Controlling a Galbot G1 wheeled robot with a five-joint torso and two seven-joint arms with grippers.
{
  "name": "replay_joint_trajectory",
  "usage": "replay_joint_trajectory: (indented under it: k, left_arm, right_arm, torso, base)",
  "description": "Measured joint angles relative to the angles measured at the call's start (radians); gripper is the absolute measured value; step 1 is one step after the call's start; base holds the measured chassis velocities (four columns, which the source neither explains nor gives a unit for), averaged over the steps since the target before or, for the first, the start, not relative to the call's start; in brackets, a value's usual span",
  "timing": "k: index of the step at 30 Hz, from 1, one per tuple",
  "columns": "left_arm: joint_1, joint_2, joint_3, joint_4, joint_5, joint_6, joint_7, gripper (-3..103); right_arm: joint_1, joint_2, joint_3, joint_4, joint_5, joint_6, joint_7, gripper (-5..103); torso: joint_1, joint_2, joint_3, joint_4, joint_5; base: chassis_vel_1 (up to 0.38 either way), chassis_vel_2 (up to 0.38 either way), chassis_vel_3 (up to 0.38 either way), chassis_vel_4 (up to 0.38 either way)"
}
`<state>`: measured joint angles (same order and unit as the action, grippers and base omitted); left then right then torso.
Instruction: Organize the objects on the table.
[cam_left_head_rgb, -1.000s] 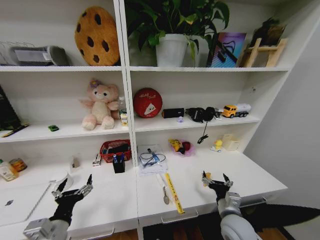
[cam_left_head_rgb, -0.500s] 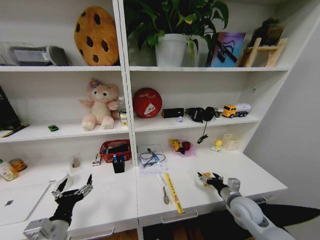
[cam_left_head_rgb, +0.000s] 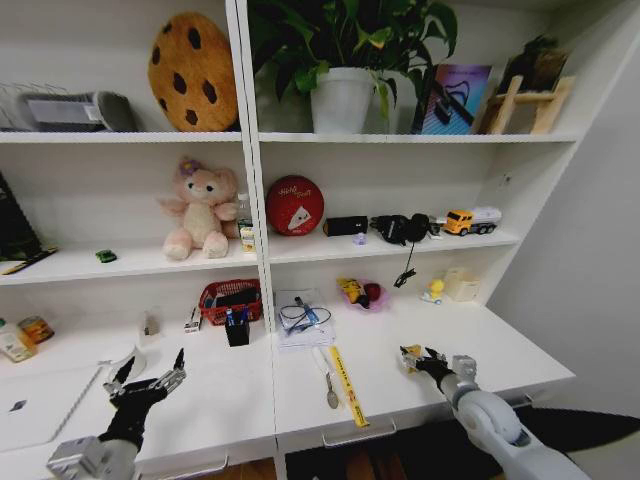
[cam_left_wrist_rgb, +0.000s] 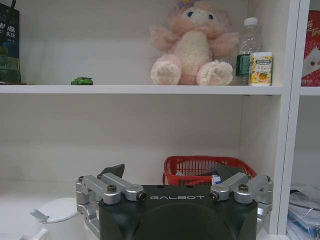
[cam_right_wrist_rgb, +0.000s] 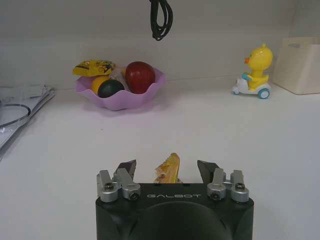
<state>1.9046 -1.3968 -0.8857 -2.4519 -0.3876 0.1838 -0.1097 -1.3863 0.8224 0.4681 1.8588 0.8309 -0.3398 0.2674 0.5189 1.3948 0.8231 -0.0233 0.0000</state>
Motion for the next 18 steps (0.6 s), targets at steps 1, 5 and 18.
replay_joint_trajectory:
  k: [1, 5, 18]
  left_arm:
    - [0.000, 0.000, 0.000, 0.000, 0.000, 0.000, 0.000, 100]
    - [0.000, 0.000, 0.000, 0.000, 0.000, 0.000, 0.000, 100]
    - [0.000, 0.000, 0.000, 0.000, 0.000, 0.000, 0.000, 100]
  right_arm:
    - [0.000, 0.000, 0.000, 0.000, 0.000, 0.000, 0.000, 71]
    - [0.000, 0.004, -0.002, -0.003, 0.009, 0.001, 0.000, 54]
    - [-0.002, 0.013, -0.010, -0.013, 0.006, 0.018, 0.000, 5]
  torso:
    - [0.000, 0.000, 0.000, 0.0000, 0.0000]
    - [0.000, 0.000, 0.000, 0.0000, 0.0000]
    - [0.000, 0.000, 0.000, 0.0001, 0.0000]
  base:
    - [0.000, 0.000, 0.000, 0.000]
    - [0.000, 0.000, 0.000, 0.000]
    - [0.000, 0.000, 0.000, 0.000]
